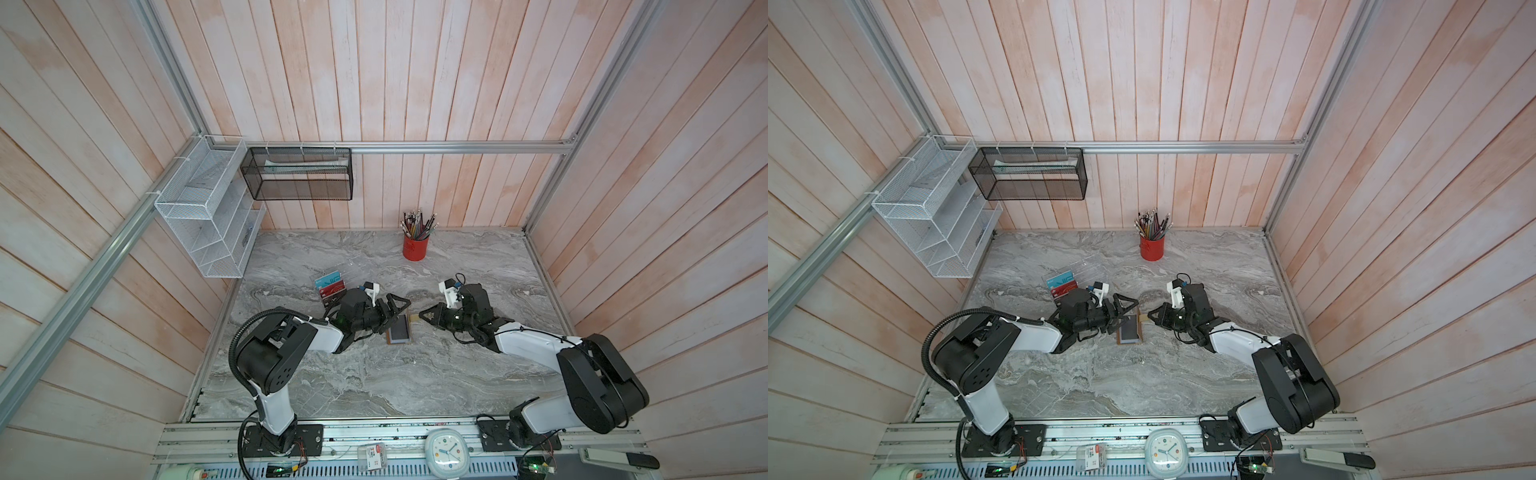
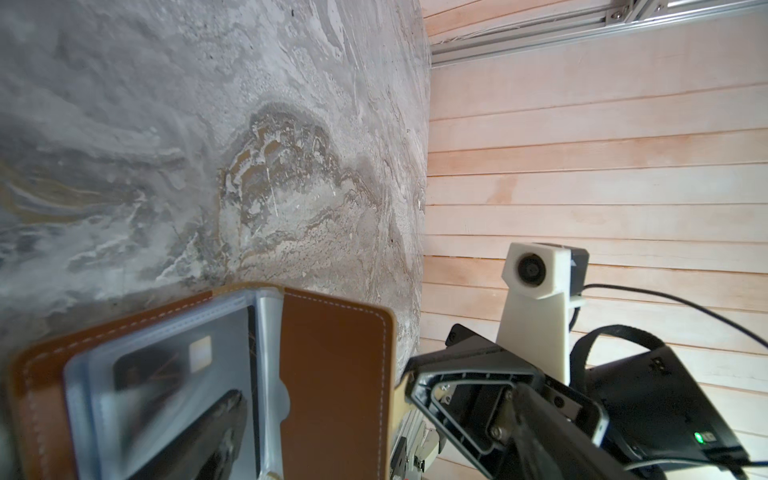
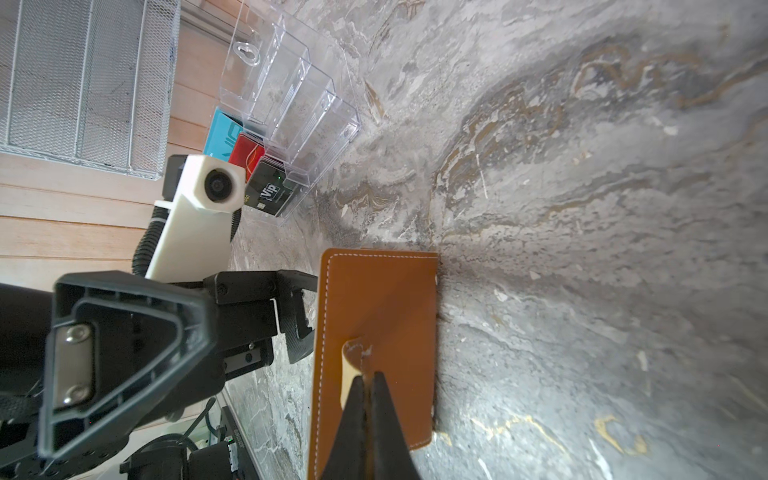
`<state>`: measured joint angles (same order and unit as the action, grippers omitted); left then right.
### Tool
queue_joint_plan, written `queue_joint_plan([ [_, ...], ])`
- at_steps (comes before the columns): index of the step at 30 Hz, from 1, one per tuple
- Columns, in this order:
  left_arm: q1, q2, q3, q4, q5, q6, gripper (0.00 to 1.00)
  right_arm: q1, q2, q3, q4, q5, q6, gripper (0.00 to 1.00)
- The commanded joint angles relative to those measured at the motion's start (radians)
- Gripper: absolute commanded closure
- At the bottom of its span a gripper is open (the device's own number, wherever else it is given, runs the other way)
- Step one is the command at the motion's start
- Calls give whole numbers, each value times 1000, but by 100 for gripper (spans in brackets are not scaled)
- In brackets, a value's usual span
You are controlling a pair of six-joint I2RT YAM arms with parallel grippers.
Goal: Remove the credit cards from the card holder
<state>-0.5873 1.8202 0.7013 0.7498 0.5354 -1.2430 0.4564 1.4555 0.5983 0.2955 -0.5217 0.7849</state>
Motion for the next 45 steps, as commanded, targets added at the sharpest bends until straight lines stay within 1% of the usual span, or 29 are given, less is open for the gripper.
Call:
queue_joint_plan([
  [1, -12, 41, 20, 60, 10, -47, 0, -9, 11, -22, 10, -22, -15, 100],
  [6, -24, 71, 14, 77, -7, -63, 0, -16, 8, -37, -1, -9, -30, 100],
  [12, -26, 88, -18, 81, -23, -71, 0, -25, -7, -45, -79, 67, -78, 100],
  [15, -28, 94, -31, 86, -26, -74, 0, -33, -17, -51, -112, 101, -101, 98],
  [23, -29, 112, -44, 109, -29, -84, 0, -45, 7, -36, -210, 224, -168, 95],
  [29, -36, 99, -17, 115, -3, -100, 0, -45, 43, -10, -262, 327, -218, 94],
  [36, -50, 96, 45, 152, 28, -179, 0, -45, 71, -10, -238, 362, -246, 94],
  [45, -80, 164, 133, 197, 41, -262, 0, -40, 108, 14, -202, 312, -273, 94],
])
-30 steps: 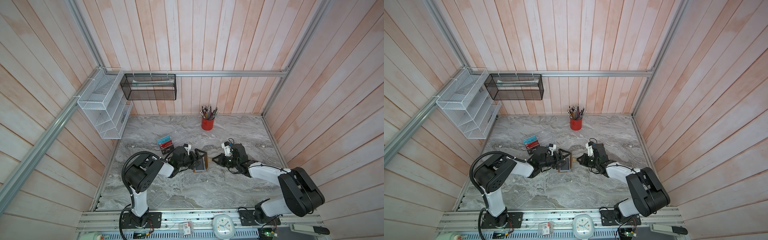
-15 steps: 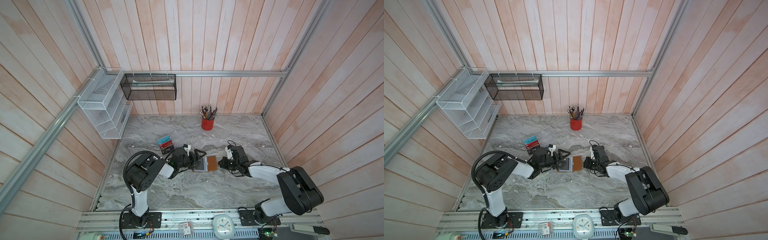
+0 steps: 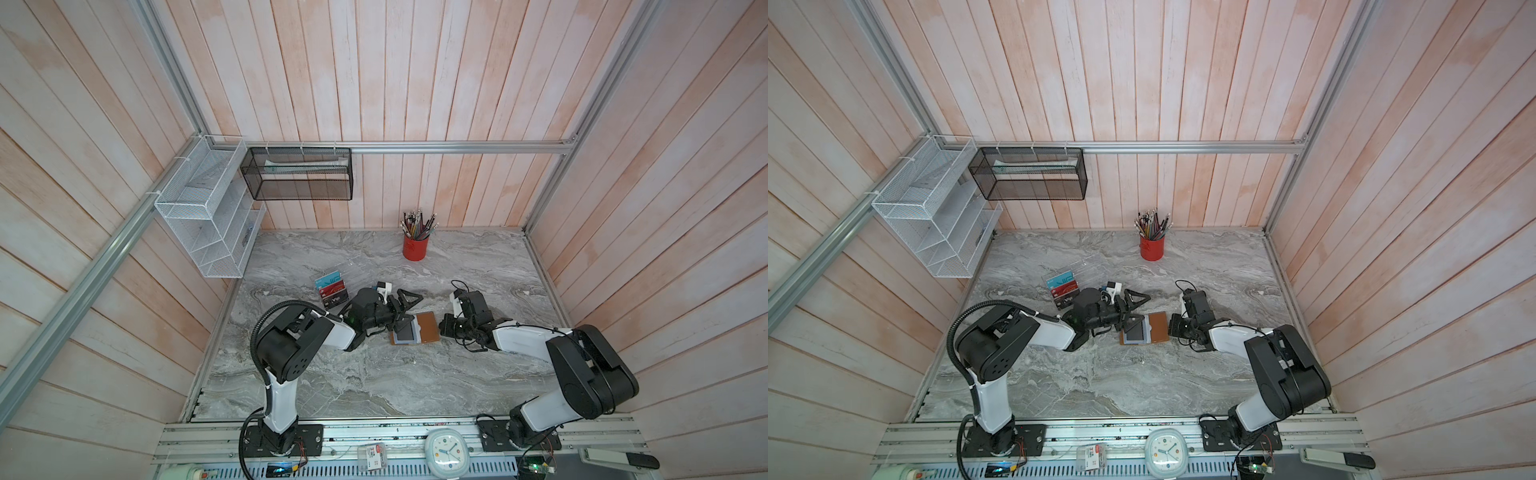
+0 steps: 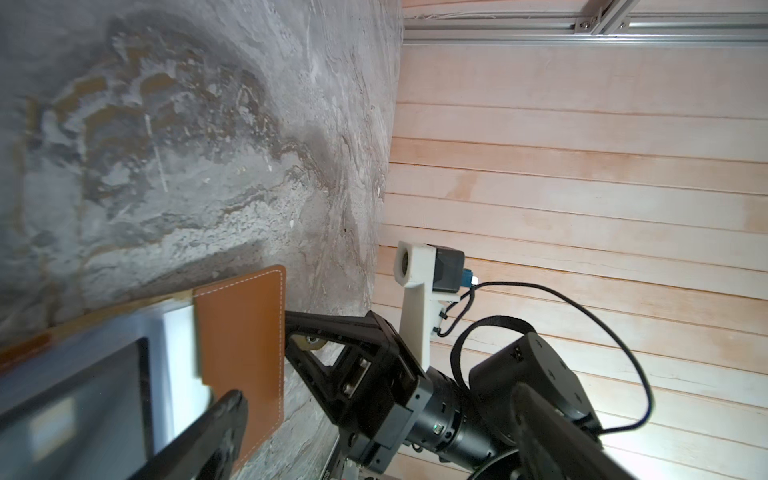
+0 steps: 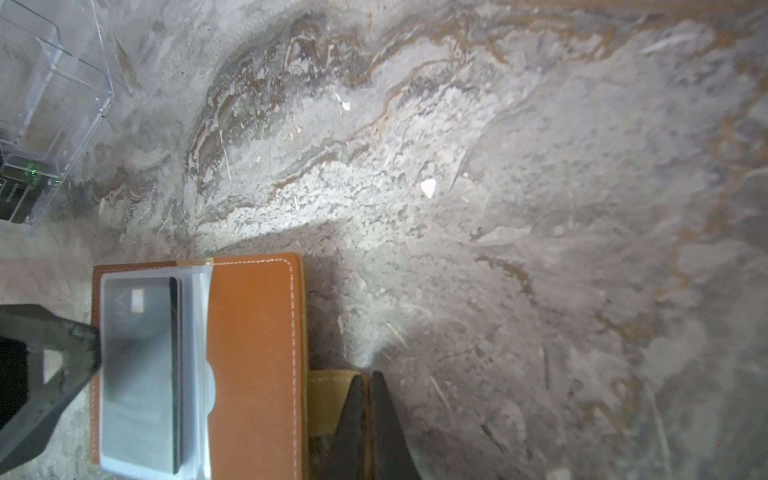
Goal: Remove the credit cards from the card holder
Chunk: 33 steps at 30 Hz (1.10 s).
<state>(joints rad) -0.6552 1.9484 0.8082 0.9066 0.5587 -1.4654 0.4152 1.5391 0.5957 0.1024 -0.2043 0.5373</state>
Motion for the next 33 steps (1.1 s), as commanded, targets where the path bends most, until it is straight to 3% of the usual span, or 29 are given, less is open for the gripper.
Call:
queue_joint_plan([
  [1, -15, 48, 34, 44, 15, -46, 0, 2, 27, 17, -4, -9, -21, 94],
  [12, -40, 152, 42, 95, -4, -95, 0, 18, 24, 12, 32, -53, 3, 91],
  [20, -37, 164, -7, 101, -23, -93, 0, 17, -55, 17, -21, -41, -1, 69],
  [28, -33, 157, -35, 68, -42, -82, 0, 13, -235, 11, -127, -7, -7, 44],
  [33, -33, 161, -40, 60, -48, -84, 0, 9, -349, -16, -126, -70, 16, 30],
])
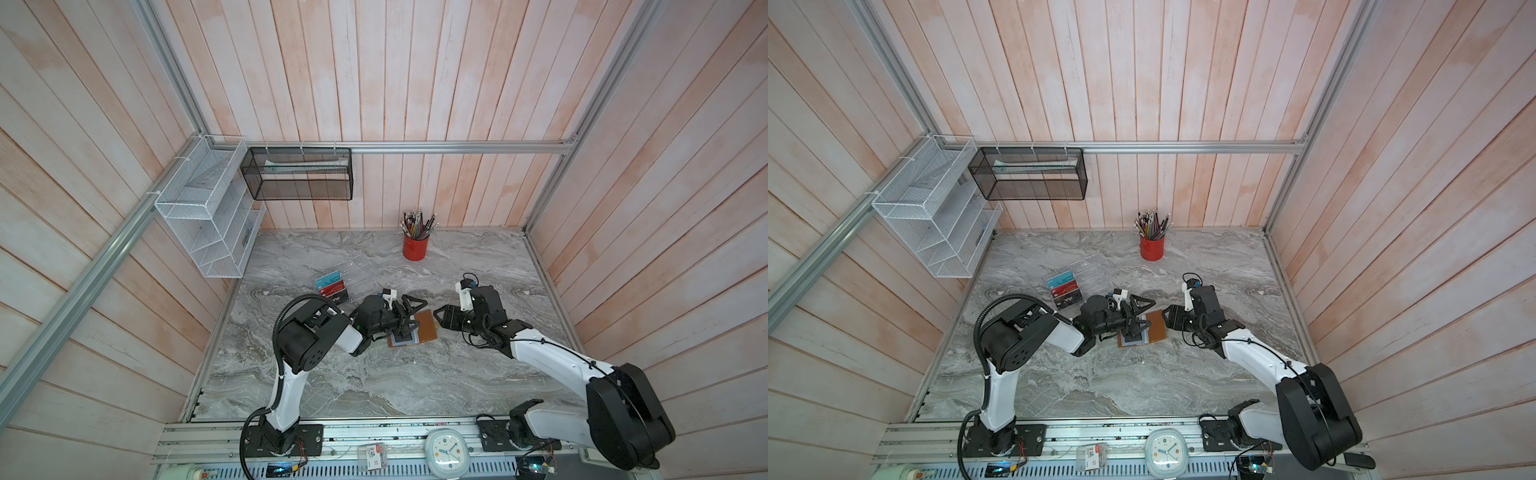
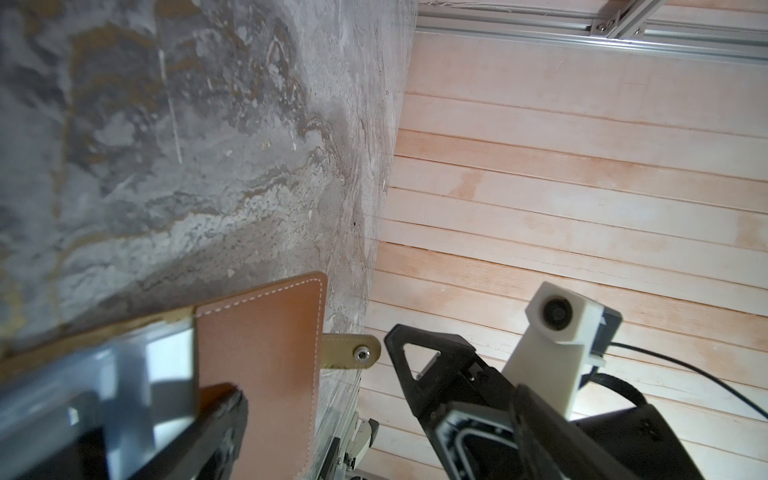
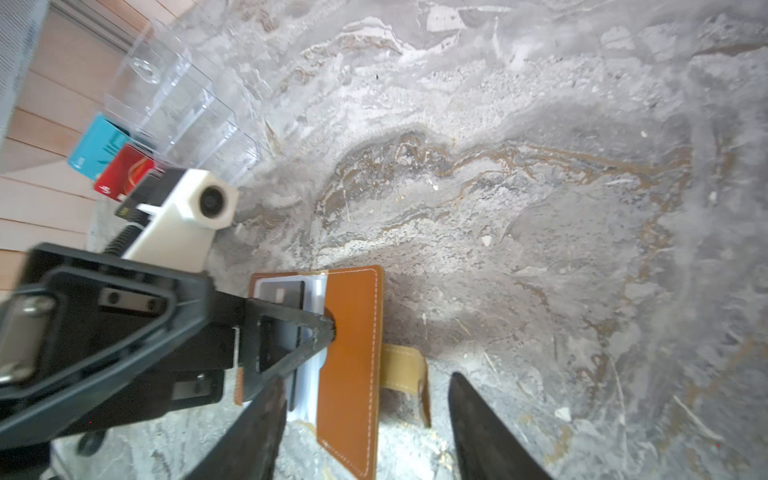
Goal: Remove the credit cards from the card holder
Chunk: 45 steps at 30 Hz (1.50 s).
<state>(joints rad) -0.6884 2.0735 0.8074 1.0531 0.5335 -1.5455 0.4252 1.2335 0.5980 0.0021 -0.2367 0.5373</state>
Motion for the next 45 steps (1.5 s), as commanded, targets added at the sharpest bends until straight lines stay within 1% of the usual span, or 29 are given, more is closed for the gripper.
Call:
queue_joint_plan([
  [1, 1, 37, -42, -85, -23, -7, 0, -3, -61, -33, -7, -57, 33, 27],
  [3, 1, 38, -45, -81, -27, -11, 0, -5, -84, -56, 31, -110, 46, 25],
  [6, 3, 40, -55, -64, -32, -27, 0, -5, -98, -103, 114, -225, 60, 25],
  [13, 8, 48, -73, -31, -27, -46, 0, -6, -51, -194, 304, -405, 101, 24],
  [15, 8, 48, -73, -30, -27, -46, 0, -5, -18, -200, 342, -414, 112, 23],
  [18, 8, 50, -75, -31, -27, -47, 0, -4, 45, -179, 362, -444, 97, 24],
  [21, 8, 50, -77, -28, -27, -50, 0, -5, 100, -163, 397, -457, 105, 26],
  [23, 10, 50, -79, -24, -27, -54, 0, -5, 131, -151, 412, -459, 101, 29],
  [30, 17, 31, -71, -20, -13, -55, 0, -7, 223, -112, 394, -409, 79, 36],
  [32, 26, 20, -73, -22, -7, -53, 0, -11, 254, -107, 395, -402, 76, 40],
  [39, 74, -51, -101, -63, 9, -19, 0, -20, 325, -116, 451, -420, 87, 49],
  [45, 92, -120, -122, -110, 32, 20, 0, -21, 361, -111, 466, -424, 88, 54],
])
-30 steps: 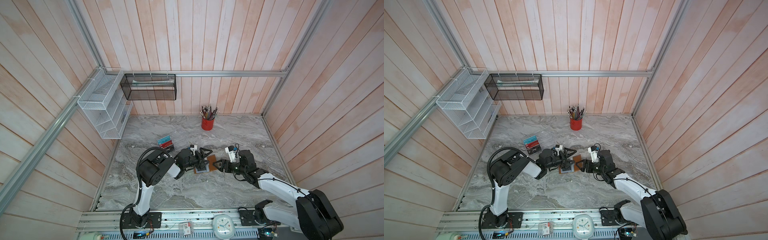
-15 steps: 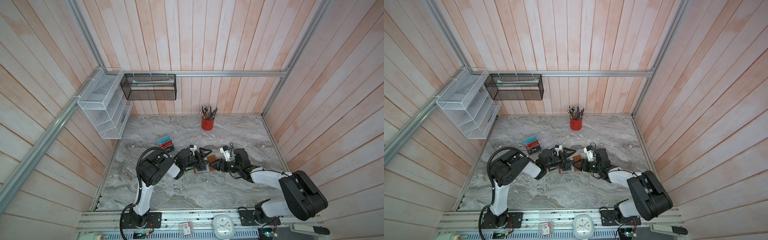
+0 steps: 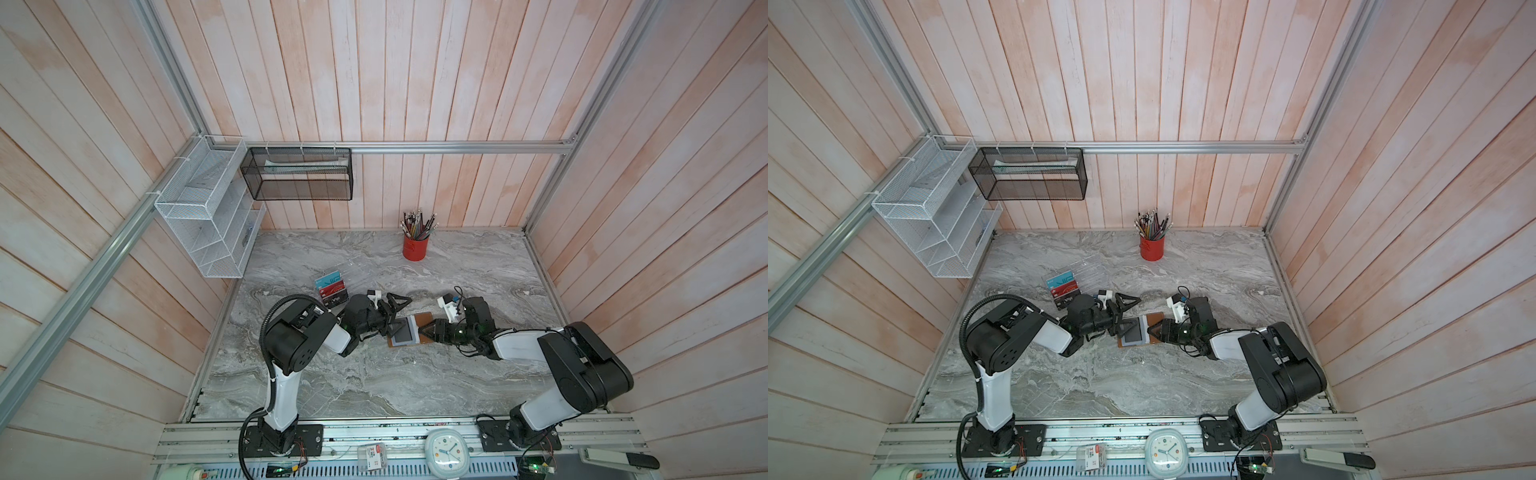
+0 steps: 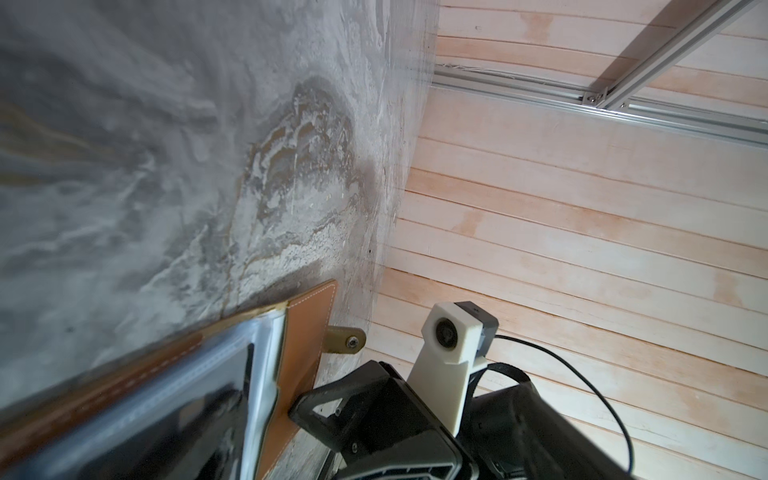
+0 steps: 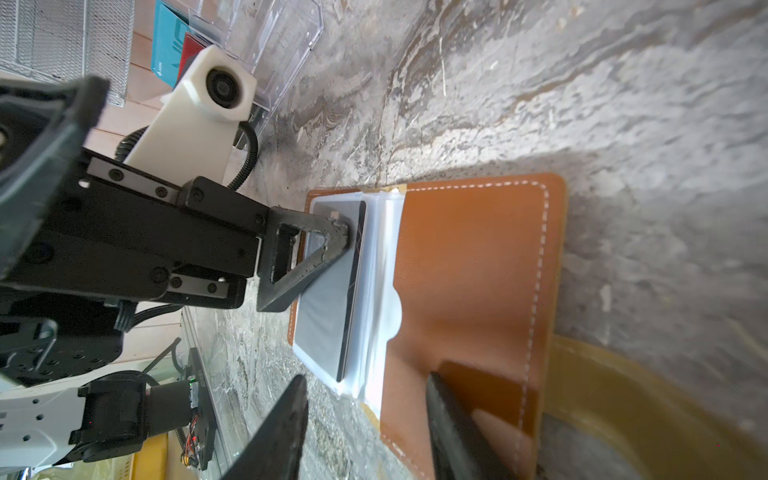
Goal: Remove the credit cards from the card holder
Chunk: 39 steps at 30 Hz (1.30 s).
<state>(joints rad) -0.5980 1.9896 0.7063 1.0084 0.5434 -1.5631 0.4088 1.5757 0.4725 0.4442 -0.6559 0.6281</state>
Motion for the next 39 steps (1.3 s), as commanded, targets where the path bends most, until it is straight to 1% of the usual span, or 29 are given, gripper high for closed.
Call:
queue_joint_plan([
  [1, 1, -50, -26, -81, 23, 49, 0, -5, 21, 15, 26, -8, -2, 55],
  [9, 9, -130, -56, -161, 25, 113, 0, -4, 7, 23, 40, -32, 1, 60],
  [18, 13, -135, -91, -173, 25, 137, 0, -3, 11, 42, 81, -83, 25, 64],
  [25, 21, -138, -106, -182, 26, 150, 0, 10, 74, 73, 105, -120, 28, 69],
  [30, 27, -136, -115, -180, 33, 155, 0, 25, 121, 95, 119, -125, 33, 73],
  [39, 34, -131, -121, -182, 38, 162, 0, 41, 191, 126, 122, -131, 30, 74],
])
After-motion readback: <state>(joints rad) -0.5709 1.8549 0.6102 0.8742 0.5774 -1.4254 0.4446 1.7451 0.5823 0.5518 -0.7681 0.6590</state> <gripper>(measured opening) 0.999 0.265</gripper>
